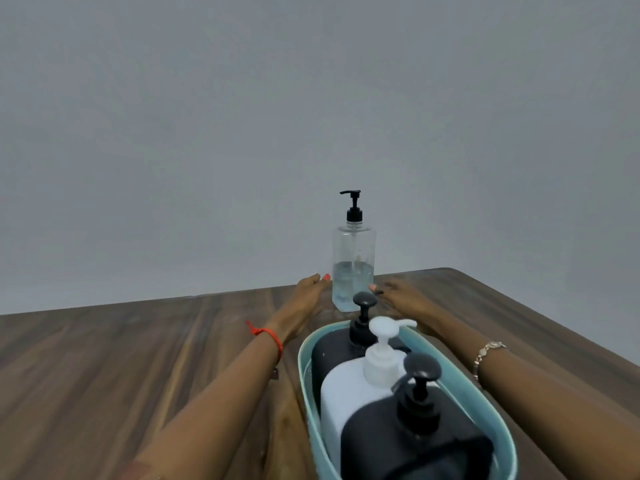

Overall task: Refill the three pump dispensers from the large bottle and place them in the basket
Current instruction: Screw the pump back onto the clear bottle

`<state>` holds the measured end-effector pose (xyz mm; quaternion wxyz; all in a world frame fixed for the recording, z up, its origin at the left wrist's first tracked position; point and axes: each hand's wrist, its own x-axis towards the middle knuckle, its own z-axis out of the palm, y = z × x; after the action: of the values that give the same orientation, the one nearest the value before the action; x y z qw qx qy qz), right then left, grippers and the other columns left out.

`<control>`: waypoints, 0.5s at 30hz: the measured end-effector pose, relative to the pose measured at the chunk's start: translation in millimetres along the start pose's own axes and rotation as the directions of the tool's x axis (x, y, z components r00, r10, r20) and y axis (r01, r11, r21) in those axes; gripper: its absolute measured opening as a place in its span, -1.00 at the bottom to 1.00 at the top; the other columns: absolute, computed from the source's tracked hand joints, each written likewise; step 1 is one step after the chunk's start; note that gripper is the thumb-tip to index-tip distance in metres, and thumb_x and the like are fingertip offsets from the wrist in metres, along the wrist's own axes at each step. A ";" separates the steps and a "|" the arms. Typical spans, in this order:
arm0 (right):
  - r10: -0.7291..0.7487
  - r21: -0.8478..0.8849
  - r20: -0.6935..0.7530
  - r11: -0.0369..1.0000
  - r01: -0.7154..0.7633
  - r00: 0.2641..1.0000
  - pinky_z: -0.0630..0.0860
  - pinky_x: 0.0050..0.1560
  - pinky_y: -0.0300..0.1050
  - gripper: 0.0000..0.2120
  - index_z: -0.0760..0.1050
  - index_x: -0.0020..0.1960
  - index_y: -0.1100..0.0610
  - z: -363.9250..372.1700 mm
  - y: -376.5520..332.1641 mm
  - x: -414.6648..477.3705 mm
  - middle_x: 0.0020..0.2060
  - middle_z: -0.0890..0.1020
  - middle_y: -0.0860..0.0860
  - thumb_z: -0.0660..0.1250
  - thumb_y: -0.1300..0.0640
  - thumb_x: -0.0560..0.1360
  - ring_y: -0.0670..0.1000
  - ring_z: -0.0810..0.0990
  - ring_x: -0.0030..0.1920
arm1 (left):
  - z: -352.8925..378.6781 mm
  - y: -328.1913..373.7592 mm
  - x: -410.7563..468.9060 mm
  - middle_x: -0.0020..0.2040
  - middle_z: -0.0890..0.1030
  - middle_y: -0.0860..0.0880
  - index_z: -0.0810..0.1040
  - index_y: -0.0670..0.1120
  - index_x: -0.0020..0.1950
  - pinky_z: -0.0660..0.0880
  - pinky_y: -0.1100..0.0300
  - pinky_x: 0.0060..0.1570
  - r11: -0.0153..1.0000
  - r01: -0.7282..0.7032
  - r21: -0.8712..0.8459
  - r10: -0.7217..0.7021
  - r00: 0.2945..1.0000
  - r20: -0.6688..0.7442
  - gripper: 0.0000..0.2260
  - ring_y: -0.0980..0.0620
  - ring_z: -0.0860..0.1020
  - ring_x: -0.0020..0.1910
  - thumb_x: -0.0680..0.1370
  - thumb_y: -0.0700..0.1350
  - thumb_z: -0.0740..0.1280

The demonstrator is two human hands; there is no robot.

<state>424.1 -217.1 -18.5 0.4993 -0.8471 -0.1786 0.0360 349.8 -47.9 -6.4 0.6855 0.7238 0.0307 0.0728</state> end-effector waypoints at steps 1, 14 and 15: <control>0.014 0.064 -0.005 0.998 -0.014 1.000 0.45 -0.10 -0.10 -0.64 0.52 0.03 0.32 -2.6 -0.1 -11.7 -0.08 0.59 0.22 0.25 -0.01 0.54 -0.02 0.48 -0.26 | -4.0 1.6 -13.0 0.42 0.33 -0.12 0.23 -0.23 0.45 0.31 0.15 0.21 1.000 0.000 0.002 0.000 1.000 -0.013 -0.58 -0.05 0.33 0.37 0.64 -0.07 0.11; 0.130 0.441 0.050 0.887 -0.139 0.990 0.51 -0.06 -0.10 -0.74 0.58 0.03 0.18 -17.1 -31.6 -199.3 -0.04 0.64 0.11 0.25 0.01 0.54 0.04 0.58 -0.08 | 6.7 11.6 -225.7 0.29 0.46 -0.05 0.46 -0.13 0.27 0.35 0.01 0.21 0.991 0.075 -0.115 -0.092 0.984 -0.151 -0.71 -0.06 0.45 0.21 0.61 -0.03 0.19; 0.145 0.442 0.019 0.886 -0.138 0.989 0.50 -0.08 -0.09 -0.77 0.58 0.04 0.18 -16.2 -33.4 -206.9 -0.04 0.64 0.13 0.26 0.06 0.53 0.04 0.58 -0.12 | 11.9 10.5 -234.6 0.37 0.40 -0.08 0.39 -0.16 0.36 0.29 -0.04 0.29 0.986 0.095 -0.139 -0.114 0.984 -0.139 -0.64 -0.11 0.37 0.33 0.61 -0.04 0.18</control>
<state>225.9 -286.0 -6.0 0.6758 -0.7225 -0.1000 0.1057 119.3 -94.1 -11.3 0.7307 0.6669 0.1142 0.0915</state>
